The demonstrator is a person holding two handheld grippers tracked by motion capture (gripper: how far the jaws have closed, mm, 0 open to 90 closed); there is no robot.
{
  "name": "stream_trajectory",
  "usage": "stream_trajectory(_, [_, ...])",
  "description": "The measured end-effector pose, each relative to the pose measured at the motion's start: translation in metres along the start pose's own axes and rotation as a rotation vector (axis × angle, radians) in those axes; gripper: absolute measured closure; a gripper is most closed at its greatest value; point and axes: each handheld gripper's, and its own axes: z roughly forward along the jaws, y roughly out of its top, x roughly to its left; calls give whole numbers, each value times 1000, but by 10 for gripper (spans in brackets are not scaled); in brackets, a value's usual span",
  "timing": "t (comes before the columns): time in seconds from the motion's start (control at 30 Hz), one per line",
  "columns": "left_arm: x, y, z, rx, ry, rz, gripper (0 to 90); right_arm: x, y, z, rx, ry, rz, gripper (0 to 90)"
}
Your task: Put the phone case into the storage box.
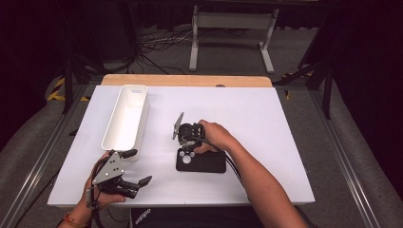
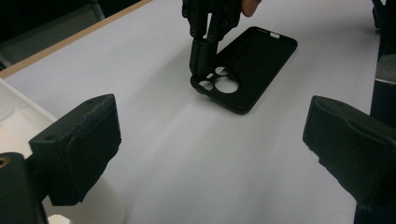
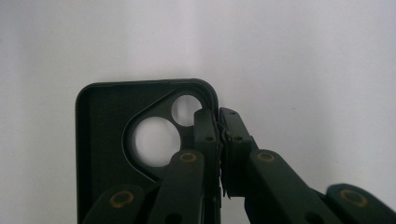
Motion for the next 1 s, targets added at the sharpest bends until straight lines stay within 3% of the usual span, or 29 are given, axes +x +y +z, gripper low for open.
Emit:
stream_trajectory(0.1, [0,0,0,-1,-1,3,50,3,-2,-5,-10,-14,10,880])
stream_trajectory(0.27, [-1,1,1,-6,4,6,50,6,-8,-15,-62,-53,15,880])
stream_trajectory(0.37, [-1,1,0,-3,1,3,50,7,-14,-23,-103,-81,42,881])
stream_trajectory(0.5, [-1,1,0,-2,1,7,51,8,-22,-35,-171,-125,48,881])
stream_trajectory(0.67, [-2,1,1,-4,5,4,51,15,-33,-53,-273,-200,117,882])
stream_trajectory(0.77, [-2,1,1,-2,4,9,51,18,-39,-61,-302,-251,126,883])
stream_trajectory(1.0, [-2,2,2,-3,2,1,51,26,-54,-79,-411,-314,169,883])
